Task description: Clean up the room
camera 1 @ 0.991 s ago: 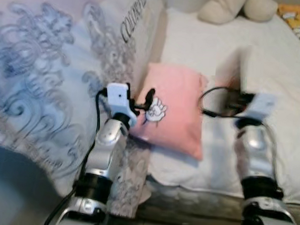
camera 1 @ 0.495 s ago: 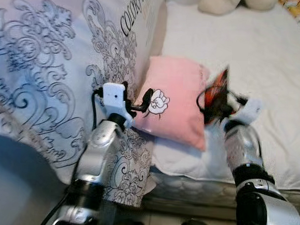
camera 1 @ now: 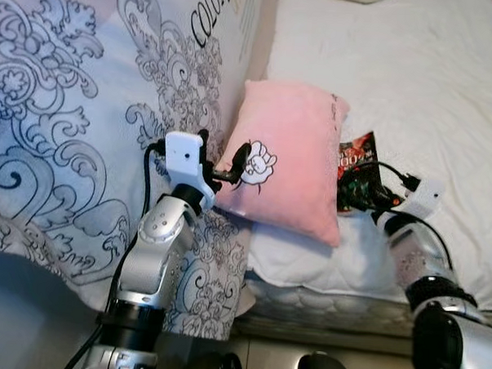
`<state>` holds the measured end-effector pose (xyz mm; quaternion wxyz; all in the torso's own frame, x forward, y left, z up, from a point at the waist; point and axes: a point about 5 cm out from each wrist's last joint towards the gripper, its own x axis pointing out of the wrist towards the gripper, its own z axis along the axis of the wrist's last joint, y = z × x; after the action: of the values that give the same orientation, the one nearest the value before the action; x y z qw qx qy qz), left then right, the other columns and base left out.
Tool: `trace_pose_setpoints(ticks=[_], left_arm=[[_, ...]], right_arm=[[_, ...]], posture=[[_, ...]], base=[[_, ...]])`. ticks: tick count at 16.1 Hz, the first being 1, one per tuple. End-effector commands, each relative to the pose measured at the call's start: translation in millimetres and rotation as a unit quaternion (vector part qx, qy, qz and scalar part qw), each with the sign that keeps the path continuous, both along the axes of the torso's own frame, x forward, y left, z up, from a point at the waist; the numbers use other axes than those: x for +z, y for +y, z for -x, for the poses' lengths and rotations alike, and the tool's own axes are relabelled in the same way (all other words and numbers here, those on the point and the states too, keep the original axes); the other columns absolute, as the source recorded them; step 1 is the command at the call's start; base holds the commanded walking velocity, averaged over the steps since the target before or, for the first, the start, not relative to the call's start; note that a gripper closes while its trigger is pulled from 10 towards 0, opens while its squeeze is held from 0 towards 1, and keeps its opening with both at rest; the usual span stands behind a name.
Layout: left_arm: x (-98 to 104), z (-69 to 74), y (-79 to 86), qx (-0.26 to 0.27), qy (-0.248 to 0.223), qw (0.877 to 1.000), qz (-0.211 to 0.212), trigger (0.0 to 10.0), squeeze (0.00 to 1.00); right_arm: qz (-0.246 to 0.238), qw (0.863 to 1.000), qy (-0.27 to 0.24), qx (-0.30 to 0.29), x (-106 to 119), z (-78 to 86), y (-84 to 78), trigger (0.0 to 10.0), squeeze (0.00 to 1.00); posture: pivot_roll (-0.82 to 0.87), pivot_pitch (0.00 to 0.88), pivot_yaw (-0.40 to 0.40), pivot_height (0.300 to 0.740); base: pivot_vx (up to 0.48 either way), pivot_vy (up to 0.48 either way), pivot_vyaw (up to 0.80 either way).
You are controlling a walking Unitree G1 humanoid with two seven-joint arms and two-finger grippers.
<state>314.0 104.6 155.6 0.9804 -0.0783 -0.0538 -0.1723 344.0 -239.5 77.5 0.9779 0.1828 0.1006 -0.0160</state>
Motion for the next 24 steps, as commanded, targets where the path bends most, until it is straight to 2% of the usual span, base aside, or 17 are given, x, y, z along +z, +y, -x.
trace_pose_setpoints(ticks=[1, 3, 4, 5, 6, 8, 10, 12, 14, 15, 16, 17, 18, 19, 20, 21, 24], left_arm=[[-4, 1.9, 7.5, 0.018, 0.011, 1.000, -0.003, 10.0, 0.00], [-5, 1.6, 5.2, 0.017, 0.013, 1.000, 0.001, 10.0, 0.00], [-6, 1.2, 2.7, 0.016, 0.015, 1.000, 0.006, 10.0, 0.00], [-6, 1.2, 1.4, 0.015, 0.015, 1.000, 0.007, 10.0, 0.00], [-6, 0.9, -0.2, 0.013, 0.016, 1.000, 0.009, 10.0, 0.00], [-6, 0.5, -1.8, 0.011, 0.017, 1.000, 0.010, 10.0, 0.00], [-7, -0.6, -4.1, 0.008, 0.018, 1.000, 0.014, 10.0, 0.00], [-9, -0.9, -5.6, 0.008, 0.019, 1.000, 0.019, 10.0, 0.00], [-10, 0.4, -7.6, 0.009, 0.018, 1.000, 0.024, 10.0, 0.00], [-10, 1.2, -7.1, 0.016, 0.010, 1.000, 0.020, 10.0, 0.00], [-12, 1.6, -5.3, 0.023, 0.007, 1.000, 0.013, 10.0, 0.00], [-12, 3.8, 3.8, 0.046, -0.001, 0.999, 0.013, 10.0, 0.00], [-14, 5.5, 11.2, 0.067, -0.005, 0.998, -0.009, 10.0, 0.00], [-23, 7.6, 16.8, 0.083, 0.016, 0.996, -0.001, 10.0, 0.00], [-26, 8.0, 15.7, 0.081, 0.025, 0.996, 0.006, 10.0, 0.00], [-28, 7.0, 13.1, 0.082, 0.033, 0.996, 0.030, 10.0, 0.00], [-28, -2.4, 7.1, 0.079, 0.041, 0.995, 0.036, 10.0, 0.00]], right_arm=[[0.022, 0.999, 0.020, 0.034, -4, -0.7, 8.4, 0.0, 0.00], [0.049, 0.998, 0.029, 0.030, -3, 0.3, 0.2, 0.5, 0.00], [0.066, 0.997, 0.043, 0.024, -7, 4.1, -4.6, 10.0, 0.00], [0.078, 0.996, 0.051, 0.012, -11, 7.2, -8.2, 10.0, 0.82], [0.090, 0.994, 0.057, -0.014, -13, 11.1, -16.7, 10.0, 1.00], [0.130, 0.989, 0.056, -0.038, -8, 13.0, -29.0, 10.0, 1.00], [0.193, 0.979, 0.012, -0.063, 13, 10.4, -46.4, 10.0, 1.00], [0.233, 0.968, -0.037, -0.081, 28, 14.7, -48.9, 10.0, 1.00], [0.278, 0.946, -0.114, -0.123, 48, 34.9, -37.0, 10.0, 1.00], [0.278, 0.937, -0.136, -0.159, 49, 50.2, -30.2, 10.0, 1.00], [0.269, 0.936, -0.155, -0.164, 44, 63.4, -18.3, 10.0, 1.00], [0.274, 0.938, -0.172, -0.125, 32, 82.8, 7.6, 10.0, 1.00], [0.260, 0.945, -0.162, -0.118, 24, 87.0, 11.4, 10.0, 1.00], [0.228, 0.956, -0.149, -0.112, 18, 86.8, 12.0, 10.0, 1.00], [0.215, 0.959, -0.146, -0.113, 18, 85.1, 11.4, 10.0, 0.12], [0.198, 0.963, -0.141, -0.118, 22, 81.6, 11.9, 10.0, 0.00], [0.181, 0.970, -0.133, -0.094, 28, 63.7, 17.7, 10.0, 0.00]], posture=[[0.02, 0.150, 0.145, 0.740], [0.00, 0.147, 0.137, 0.740], [0.00, 0.147, 0.133, 0.740], [-0.01, 0.147, 0.132, 0.740], [-0.01, 0.148, 0.132, 0.740], [-0.02, 0.143, 0.130, 0.740], [-0.04, 0.125, 0.111, 0.740], [-0.05, 0.099, 0.079, 0.740], [-0.06, 0.062, 0.039, 0.740], [-0.06, 0.049, 0.026, 0.740], [-0.06, 0.027, 0.011, 0.740], [-0.06, 0.016, 0.006, 0.740], [-0.06, 0.010, 0.004, 0.740], [-0.06, 0.007, 0.014, 0.740], [-0.06, 0.007, 0.017, 0.740], [-0.07, 0.006, 0.028, 0.740], [-0.09, 0.000, 0.039, 0.740]], base=[[0.000, 0.000, 0.00], [0.000, 0.000, 0.00], [0.000, 0.000, 0.00], [0.000, 0.000, 0.00], [0.000, 0.000, 0.00], [0.000, 0.000, 0.00], [0.000, 0.000, 0.00], [0.000, 0.000, 0.00], [0.000, 0.000, 0.00], [0.000, 0.000, 0.00], [0.000, 0.000, 0.00], [0.000, 0.000, 0.00], [0.000, 0.000, 0.00], [0.000, 0.000, 0.00], [0.000, 0.000, 0.00], [0.000, 0.000, 0.00], [0.000, -0.441, 0.00]])
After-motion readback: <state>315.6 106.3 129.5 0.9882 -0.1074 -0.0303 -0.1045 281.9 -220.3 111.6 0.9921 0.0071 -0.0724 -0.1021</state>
